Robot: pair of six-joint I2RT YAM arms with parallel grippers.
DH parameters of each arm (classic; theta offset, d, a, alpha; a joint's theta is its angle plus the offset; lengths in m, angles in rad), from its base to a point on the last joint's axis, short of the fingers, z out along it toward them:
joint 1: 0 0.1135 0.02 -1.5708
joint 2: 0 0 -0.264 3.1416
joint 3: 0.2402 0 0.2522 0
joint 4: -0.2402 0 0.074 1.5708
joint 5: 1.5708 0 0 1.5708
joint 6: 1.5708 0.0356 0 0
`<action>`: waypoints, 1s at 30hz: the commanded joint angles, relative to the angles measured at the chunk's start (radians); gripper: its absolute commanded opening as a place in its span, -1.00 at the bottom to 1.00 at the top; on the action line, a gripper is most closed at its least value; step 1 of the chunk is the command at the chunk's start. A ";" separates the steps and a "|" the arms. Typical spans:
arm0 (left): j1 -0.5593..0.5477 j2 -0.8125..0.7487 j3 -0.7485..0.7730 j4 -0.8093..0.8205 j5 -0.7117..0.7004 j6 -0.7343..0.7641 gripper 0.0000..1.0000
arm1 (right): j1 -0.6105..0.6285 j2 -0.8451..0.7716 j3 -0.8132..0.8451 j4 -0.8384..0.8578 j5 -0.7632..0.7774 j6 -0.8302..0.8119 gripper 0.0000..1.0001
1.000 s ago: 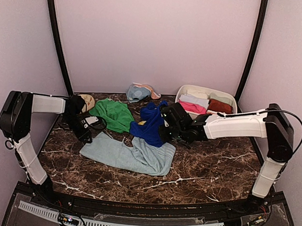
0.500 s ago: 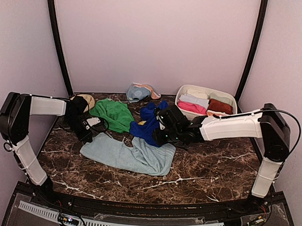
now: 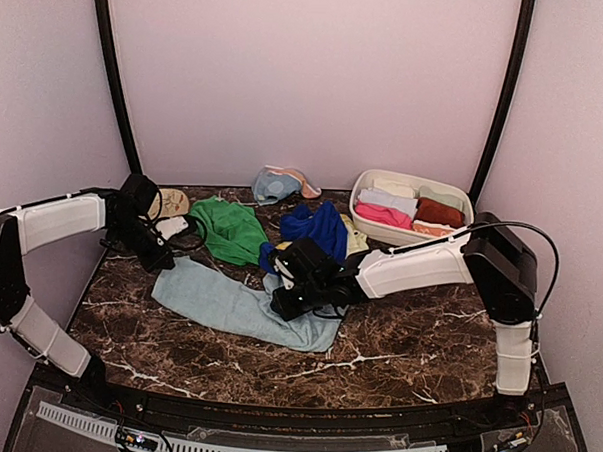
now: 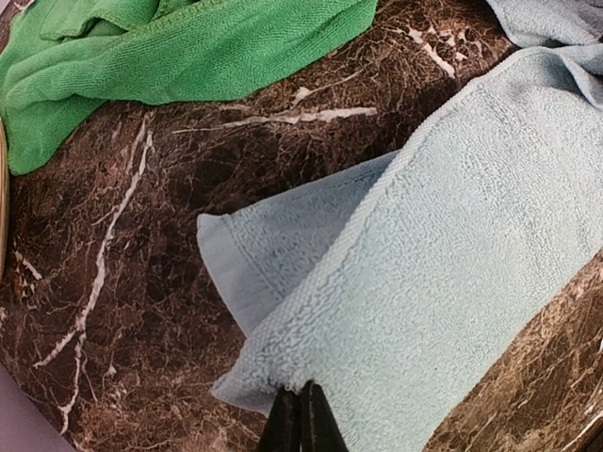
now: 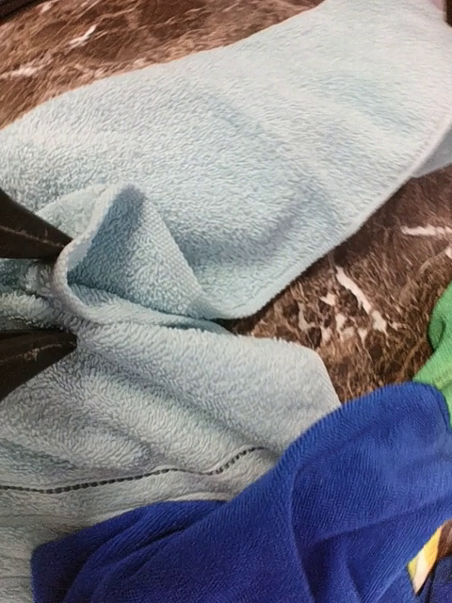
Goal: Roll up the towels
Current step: Pick up the towel from the center of the board, then flatten out the towel at the center of the board.
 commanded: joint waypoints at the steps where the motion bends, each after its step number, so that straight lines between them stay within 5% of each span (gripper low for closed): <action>1: -0.002 -0.065 -0.015 -0.052 -0.013 -0.014 -1.00 | -0.002 -0.002 0.022 -0.006 0.009 0.016 -0.96; 21: -0.002 -0.297 0.308 -0.082 -0.120 -0.018 -1.00 | -0.016 -0.628 -0.164 -0.080 0.378 0.047 -1.00; 30: -0.013 -0.330 0.354 -0.144 0.197 -0.108 -1.00 | -0.015 -0.828 -0.195 -0.256 0.453 0.019 -1.00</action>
